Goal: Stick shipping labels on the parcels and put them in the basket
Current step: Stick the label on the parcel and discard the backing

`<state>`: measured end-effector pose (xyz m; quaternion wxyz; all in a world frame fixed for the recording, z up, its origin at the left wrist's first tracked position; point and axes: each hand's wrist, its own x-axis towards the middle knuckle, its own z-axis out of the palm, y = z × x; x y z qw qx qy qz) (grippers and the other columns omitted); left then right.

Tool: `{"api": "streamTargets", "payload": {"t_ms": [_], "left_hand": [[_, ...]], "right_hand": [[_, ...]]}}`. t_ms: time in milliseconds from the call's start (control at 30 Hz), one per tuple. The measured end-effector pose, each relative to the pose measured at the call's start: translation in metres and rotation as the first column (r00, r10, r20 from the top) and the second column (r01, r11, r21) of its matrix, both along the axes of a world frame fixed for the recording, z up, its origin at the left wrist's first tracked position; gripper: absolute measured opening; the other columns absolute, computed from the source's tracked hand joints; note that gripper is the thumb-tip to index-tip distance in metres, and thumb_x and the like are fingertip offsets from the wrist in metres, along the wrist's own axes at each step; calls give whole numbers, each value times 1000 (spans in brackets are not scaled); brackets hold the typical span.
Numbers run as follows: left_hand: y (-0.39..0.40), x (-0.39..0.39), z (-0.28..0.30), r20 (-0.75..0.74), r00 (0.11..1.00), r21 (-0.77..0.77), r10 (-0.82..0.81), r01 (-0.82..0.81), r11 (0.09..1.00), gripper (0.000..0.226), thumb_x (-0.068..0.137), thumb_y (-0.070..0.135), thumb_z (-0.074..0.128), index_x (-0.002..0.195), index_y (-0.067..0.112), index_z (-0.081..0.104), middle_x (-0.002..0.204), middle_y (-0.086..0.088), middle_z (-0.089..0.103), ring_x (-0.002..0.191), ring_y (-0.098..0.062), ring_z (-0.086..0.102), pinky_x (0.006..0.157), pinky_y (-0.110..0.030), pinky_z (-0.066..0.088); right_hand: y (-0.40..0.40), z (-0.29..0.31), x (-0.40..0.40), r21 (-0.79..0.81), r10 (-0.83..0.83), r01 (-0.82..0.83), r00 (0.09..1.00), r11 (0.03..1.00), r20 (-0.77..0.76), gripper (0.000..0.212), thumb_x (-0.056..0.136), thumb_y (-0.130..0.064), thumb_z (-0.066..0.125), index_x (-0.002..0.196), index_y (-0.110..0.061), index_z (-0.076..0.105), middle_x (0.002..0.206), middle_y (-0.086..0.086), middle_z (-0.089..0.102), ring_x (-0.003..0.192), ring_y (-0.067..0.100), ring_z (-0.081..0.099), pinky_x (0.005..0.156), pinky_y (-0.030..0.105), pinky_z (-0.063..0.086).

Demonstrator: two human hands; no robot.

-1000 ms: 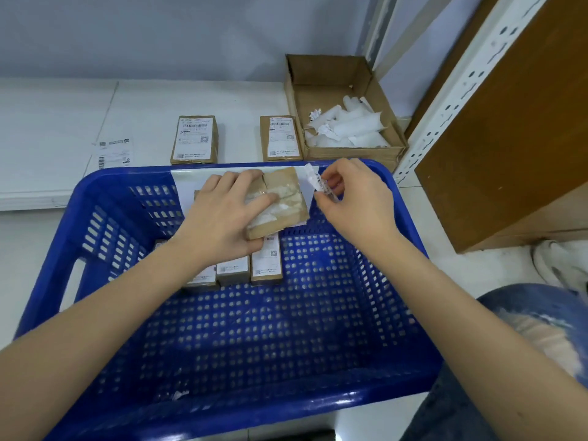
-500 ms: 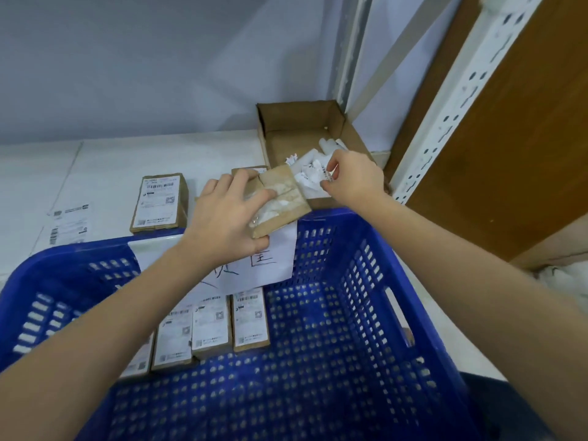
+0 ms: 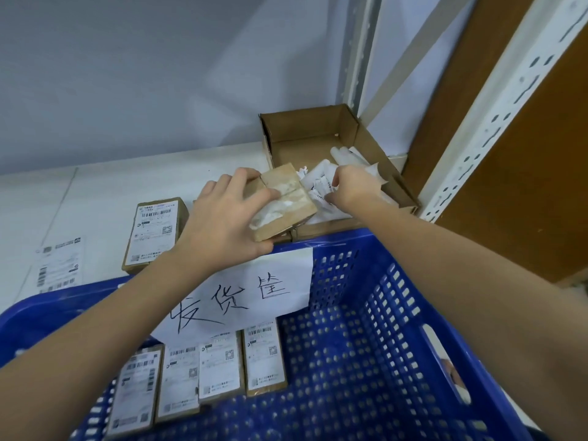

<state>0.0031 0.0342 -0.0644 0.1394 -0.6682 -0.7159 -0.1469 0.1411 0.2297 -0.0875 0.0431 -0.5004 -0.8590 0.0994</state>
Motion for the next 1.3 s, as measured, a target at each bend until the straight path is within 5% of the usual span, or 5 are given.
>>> {"api": "streamTargets", "payload": {"t_ms": [200, 333, 667, 1133, 1300], "left_hand": [[-7, 0, -3, 37, 999, -29, 29, -28, 999, 72, 47, 35, 86, 115, 18, 66, 117, -17, 54, 88, -37, 58, 78, -43, 45], [-15, 3, 7, 76, 996, -45, 44, -40, 998, 67, 51, 40, 77, 114, 20, 65, 117, -15, 54, 88, -36, 57, 79, -43, 45], [-45, 16, 27, 50, 997, -117, -66, 72, 991, 69, 63, 61, 52, 119, 23, 62, 121, -13, 52, 95, -33, 57, 80, -42, 45], [-123, 2, 39, 39, 997, -235, 61, -50, 971, 111, 59, 63, 78, 146, 13, 31, 138, -6, 44, 126, -26, 42, 105, -36, 27], [-148, -11, 40, 160, 986, -284, 35, 12, 959, 105, 60, 52, 84, 144, 14, 35, 132, -3, 48, 118, -20, 46, 97, -34, 37]], "right_hand": [[-5, 3, 10, 12, -12, 14, 986, 1000, -167, 37, 92, -36, 60, 121, -13, 55, 112, 7, 62, 101, 23, 60, 69, 29, 40], [-16, 24, 20, 164, 340, -298, 836, 941, -431, 48, 83, -24, 65, 129, -17, 53, 121, 1, 54, 106, 14, 53, 83, 31, 45], [-73, 67, 40, 107, 776, -768, 627, 631, -71, 118, 65, -50, 81, 153, -22, 7, 157, 3, 18, 140, 17, 23, 109, 29, 25], [-137, 74, 60, -1, 721, -743, 650, 669, -239, 110, 65, -47, 83, 150, -31, 15, 144, -5, 40, 126, 10, 39, 105, 33, 38], [-164, 67, 48, 127, 815, -806, 579, 578, -32, 104, 71, -57, 73, 151, -30, 12, 143, 4, 36, 125, 20, 39, 96, 29, 37]]}}
